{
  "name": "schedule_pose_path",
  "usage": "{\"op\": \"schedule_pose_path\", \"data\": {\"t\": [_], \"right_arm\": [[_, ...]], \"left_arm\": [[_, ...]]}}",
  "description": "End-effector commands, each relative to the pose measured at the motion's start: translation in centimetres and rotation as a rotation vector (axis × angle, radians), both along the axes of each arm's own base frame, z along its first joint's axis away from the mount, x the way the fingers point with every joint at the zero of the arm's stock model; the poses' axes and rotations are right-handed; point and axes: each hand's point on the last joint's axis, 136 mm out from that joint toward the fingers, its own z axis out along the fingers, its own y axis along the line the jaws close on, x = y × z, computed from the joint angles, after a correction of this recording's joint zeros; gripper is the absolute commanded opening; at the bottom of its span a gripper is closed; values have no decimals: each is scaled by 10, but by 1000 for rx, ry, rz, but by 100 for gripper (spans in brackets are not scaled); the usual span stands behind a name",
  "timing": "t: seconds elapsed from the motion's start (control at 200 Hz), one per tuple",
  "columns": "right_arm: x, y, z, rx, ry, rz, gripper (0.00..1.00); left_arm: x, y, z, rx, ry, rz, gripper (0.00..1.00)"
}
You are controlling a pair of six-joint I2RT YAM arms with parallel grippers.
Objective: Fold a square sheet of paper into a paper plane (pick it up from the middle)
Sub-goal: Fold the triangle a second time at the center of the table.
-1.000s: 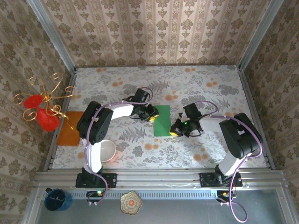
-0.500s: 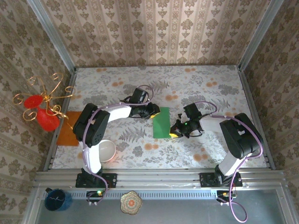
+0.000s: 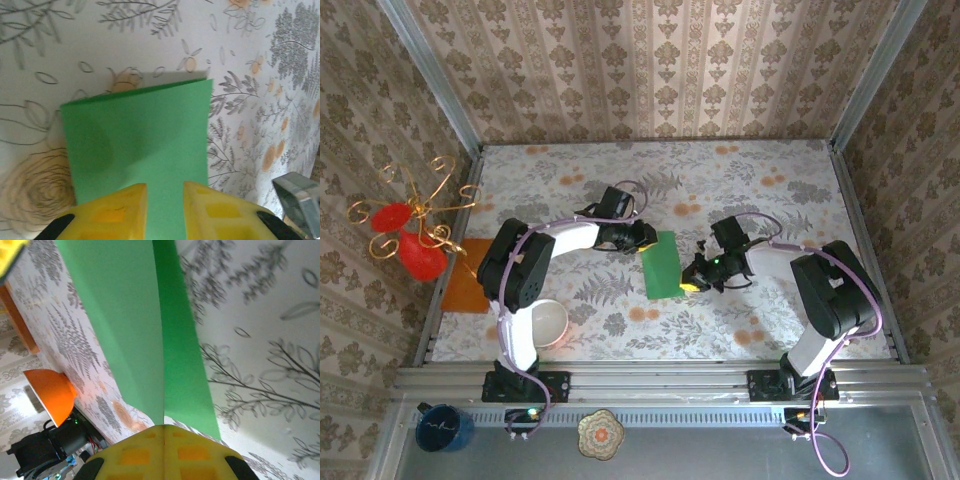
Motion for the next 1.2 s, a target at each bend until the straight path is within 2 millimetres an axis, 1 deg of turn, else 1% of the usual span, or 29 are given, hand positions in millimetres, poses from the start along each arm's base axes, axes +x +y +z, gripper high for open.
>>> {"op": "schedule_pose_path", "data": {"t": [0.0, 0.22, 0.36, 0.47, 0.595, 0.845, 1.055, 1.195], "right_arm": [[1, 5, 5, 32, 24, 15, 0], [14, 18, 23, 87, -26, 10, 0], [23, 29, 27, 108, -46, -3, 0], [31, 39, 29, 116, -69, -10, 0], [42, 49, 27, 105, -92, -22, 0], [57, 56, 18, 63, -116, -66, 0], [62, 55, 5, 29, -98, -107, 0], [62, 59, 0, 18, -89, -103, 0]], "left_arm": [[-5, 13, -25, 54, 54, 6, 26], [-9, 17, -35, 68, 76, 20, 26], [-11, 21, -43, 82, 93, 28, 25], [-11, 22, -45, 86, 97, 31, 24], [-11, 25, -46, 94, 96, 31, 23], [-12, 27, -47, 101, 99, 32, 22], [-11, 26, -47, 100, 100, 37, 22], [-12, 25, -48, 96, 107, 33, 22]]}}
